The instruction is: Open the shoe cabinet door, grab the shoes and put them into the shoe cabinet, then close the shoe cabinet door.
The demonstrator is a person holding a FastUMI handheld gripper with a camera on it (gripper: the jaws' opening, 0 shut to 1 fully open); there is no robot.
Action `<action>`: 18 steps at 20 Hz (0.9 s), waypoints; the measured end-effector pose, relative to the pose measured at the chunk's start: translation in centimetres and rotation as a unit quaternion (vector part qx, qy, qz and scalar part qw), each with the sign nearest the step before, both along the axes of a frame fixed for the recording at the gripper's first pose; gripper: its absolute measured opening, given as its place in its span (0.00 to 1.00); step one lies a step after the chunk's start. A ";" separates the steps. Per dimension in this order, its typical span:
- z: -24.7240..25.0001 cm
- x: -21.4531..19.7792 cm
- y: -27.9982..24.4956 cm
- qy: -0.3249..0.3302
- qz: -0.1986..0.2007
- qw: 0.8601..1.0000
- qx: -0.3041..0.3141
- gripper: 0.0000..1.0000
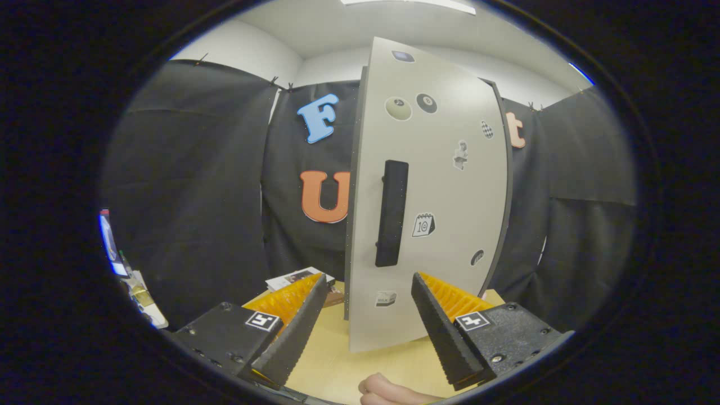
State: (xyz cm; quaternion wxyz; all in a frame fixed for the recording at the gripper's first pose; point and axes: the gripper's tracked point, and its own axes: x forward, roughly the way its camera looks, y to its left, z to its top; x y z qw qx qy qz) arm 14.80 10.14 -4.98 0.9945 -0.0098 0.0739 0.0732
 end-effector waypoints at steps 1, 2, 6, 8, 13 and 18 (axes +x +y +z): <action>0.0 -0.8 -0.7 -0.004 -0.009 1.000 0.007 0.99; 0.1 -1.8 -1.7 -0.005 -0.022 1.000 0.012 0.99; 1.4 -4.1 -3.1 -0.042 -0.045 0.998 0.017 0.99; 0.7 -6.3 -3.9 -0.053 -0.035 0.998 0.020 0.98; 1.4 -10.4 -5.4 -0.062 -0.014 0.997 0.039 0.98; 3.6 -13.9 -6.6 -0.126 -0.007 0.992 0.024 0.98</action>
